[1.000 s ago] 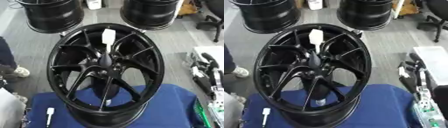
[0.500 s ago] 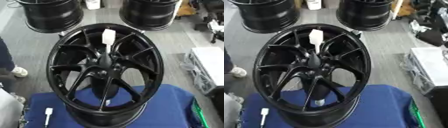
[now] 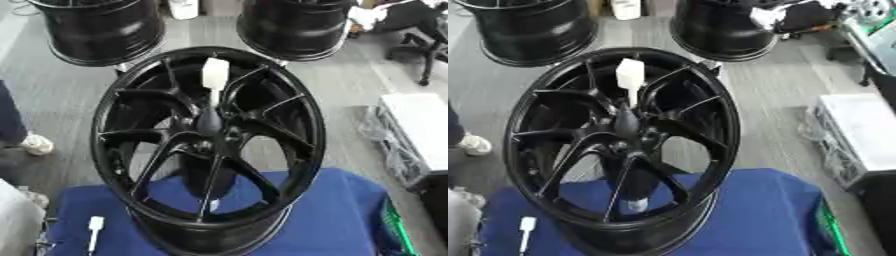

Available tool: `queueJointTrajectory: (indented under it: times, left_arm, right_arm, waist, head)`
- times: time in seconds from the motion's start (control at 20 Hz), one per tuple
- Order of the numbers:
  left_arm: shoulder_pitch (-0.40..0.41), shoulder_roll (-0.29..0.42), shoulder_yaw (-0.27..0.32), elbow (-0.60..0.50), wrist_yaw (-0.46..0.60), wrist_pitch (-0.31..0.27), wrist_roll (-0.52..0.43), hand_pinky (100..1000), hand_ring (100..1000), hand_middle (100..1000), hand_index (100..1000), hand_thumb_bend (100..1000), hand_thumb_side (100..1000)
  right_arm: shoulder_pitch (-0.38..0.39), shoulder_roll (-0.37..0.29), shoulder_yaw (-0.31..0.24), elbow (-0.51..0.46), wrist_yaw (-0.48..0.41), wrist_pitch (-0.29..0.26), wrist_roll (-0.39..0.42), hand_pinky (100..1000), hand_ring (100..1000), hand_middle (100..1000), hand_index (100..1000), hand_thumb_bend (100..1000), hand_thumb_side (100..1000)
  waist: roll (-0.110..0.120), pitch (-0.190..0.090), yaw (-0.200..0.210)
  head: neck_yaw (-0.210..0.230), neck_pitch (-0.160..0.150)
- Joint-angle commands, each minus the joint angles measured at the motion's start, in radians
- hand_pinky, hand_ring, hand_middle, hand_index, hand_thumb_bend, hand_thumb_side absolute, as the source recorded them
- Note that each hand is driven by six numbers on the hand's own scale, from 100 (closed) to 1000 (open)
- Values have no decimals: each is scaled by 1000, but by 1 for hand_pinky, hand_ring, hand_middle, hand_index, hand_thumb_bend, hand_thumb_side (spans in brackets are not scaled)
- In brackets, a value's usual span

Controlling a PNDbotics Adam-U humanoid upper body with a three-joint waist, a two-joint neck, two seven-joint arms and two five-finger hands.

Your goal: Pull the pin out of the wheel hub.

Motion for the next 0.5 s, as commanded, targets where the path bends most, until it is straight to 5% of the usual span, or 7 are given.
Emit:
queueJointTrajectory:
  times: [0.05, 0.5]
  left_arm:
    - [-8, 27, -3, -15, -5, -3, -5, 642, 587, 609, 694, 542, 609]
    - [-13, 22, -12, -11, -3, -6, -15, 642, 587, 609, 694, 540, 610]
  right_arm:
    - [-72, 63, 11, 115, 49, -14, 58, 801, 843, 947, 933, 100, 267]
    - [-181, 238, -18, 370, 207, -66, 96, 802, 851, 947, 933, 100, 425]
  waist:
    - [2, -5, 6]
    - [10, 2, 27]
  head:
    - [-11, -2]
    - [-52, -2]
